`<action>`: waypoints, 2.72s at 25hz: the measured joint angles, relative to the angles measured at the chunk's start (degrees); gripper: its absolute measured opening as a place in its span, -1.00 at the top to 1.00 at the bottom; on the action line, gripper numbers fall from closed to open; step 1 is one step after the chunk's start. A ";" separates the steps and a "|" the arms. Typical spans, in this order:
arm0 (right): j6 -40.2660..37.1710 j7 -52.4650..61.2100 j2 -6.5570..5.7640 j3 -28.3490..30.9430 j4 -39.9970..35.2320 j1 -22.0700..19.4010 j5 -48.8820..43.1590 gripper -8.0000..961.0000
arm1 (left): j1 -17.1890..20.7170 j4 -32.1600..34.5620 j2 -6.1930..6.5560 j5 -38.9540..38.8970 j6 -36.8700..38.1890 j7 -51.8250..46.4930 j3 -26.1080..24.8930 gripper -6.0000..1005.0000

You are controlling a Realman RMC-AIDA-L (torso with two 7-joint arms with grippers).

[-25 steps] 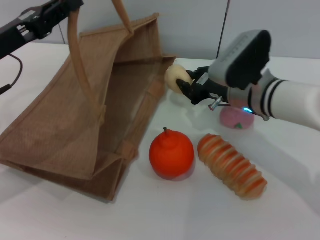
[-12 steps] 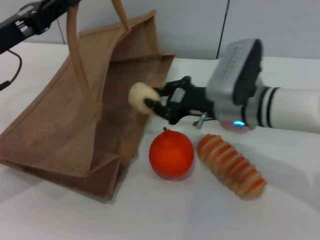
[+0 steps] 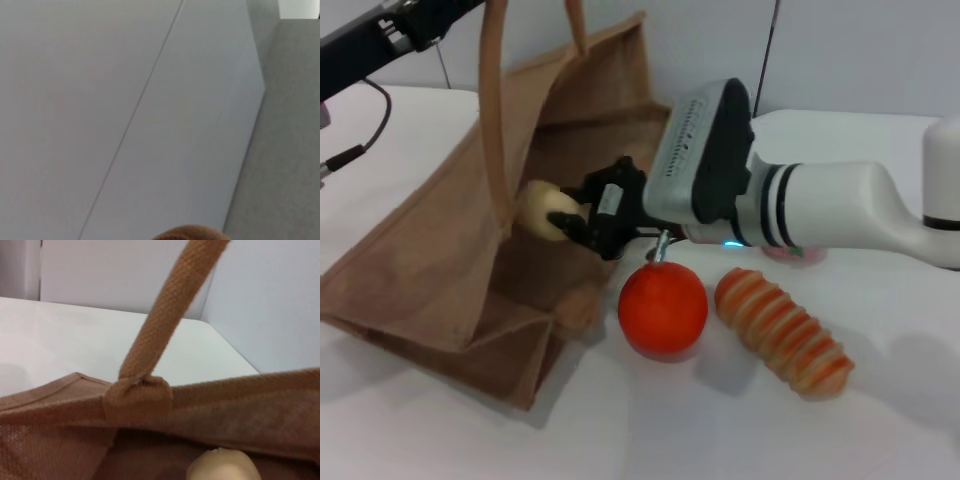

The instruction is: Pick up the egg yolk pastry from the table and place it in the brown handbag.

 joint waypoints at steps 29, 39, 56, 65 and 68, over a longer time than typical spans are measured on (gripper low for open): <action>7.05 0.34 -0.39 6.06 2.32 -2.60 0.18 -0.58 | 2.64 0.01 0.54 -3.24 -7.61 -0.86 -1.39 0.73; -7.85 4.17 -6.60 12.30 1.69 -12.44 0.12 -0.88 | 4.56 0.01 1.14 -3.27 -2.83 -0.08 -1.90 0.73; -66.10 -2.84 -0.67 29.42 -34.22 -19.95 5.22 -0.87 | 3.62 -4.11 -0.18 -3.01 10.82 8.91 -1.29 0.61; -71.01 -15.62 -0.45 29.48 -28.52 -26.65 11.58 -0.87 | 3.80 -5.23 -4.23 -4.48 20.81 19.00 -6.32 0.33; -71.18 -17.26 -0.20 29.48 -27.87 -27.79 13.92 -0.87 | 3.88 -5.25 -5.87 -4.55 20.52 24.06 -8.52 -0.03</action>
